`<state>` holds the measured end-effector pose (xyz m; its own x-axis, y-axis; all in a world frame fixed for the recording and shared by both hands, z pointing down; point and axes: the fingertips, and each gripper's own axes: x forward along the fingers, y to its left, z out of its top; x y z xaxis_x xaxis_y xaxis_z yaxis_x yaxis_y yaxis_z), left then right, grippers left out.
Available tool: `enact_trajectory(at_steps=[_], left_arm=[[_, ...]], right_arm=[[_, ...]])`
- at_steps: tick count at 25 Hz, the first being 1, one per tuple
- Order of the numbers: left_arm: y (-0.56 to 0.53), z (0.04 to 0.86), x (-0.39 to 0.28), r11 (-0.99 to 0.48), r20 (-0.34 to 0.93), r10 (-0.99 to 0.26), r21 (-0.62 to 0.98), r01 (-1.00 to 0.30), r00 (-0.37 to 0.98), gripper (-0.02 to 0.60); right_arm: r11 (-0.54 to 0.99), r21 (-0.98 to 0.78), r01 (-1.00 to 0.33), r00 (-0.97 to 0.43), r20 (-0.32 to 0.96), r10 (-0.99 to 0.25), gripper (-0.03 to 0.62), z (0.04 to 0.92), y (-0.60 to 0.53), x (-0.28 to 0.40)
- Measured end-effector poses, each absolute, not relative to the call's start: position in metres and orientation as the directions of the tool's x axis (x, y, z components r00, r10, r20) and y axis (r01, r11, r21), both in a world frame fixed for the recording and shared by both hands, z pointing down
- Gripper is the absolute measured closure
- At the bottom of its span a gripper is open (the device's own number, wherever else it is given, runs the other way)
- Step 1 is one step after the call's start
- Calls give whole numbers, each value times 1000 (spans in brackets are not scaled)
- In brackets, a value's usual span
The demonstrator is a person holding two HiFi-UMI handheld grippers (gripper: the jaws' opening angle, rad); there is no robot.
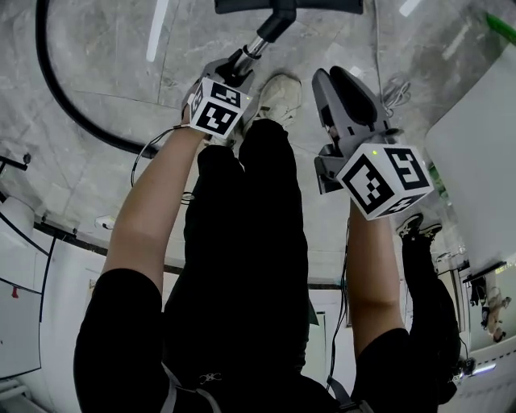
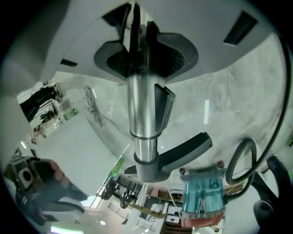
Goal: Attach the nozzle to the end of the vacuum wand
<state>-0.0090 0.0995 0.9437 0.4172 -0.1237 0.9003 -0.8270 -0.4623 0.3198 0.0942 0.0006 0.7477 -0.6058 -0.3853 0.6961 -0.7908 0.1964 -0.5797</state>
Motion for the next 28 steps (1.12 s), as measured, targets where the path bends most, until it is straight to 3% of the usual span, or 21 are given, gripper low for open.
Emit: enact_trajectory(at_steps=[2,4,9,20,25,28], left_arm=[[90,903,-1,-472,859,-175,356,-806,482,422],[78,867,4,-487,819,-216,381,-786,531,422],[57,813,20,-499,752,-275,421,-758,599,423],[53,773,32,-499,739,-297,419,-759,604,425],[55,765,48,-519,722,-285,436,-735,630,425],[57,760,48,-517,701,-248,488,-704,669,425]], right_arm=[[197,-600,-776,-622,673,-401,424,731,-6,84],[179,-601,-779,-613,670,-419,393,719,-15,74],[246,-511,-824,-565,705,-429,393,705,-41,53],[97,-520,-849,-504,741,-444,395,689,-73,44],[-31,-461,-887,-406,809,-426,396,700,-88,49],[4,-469,-883,-433,813,-390,428,701,-88,44]])
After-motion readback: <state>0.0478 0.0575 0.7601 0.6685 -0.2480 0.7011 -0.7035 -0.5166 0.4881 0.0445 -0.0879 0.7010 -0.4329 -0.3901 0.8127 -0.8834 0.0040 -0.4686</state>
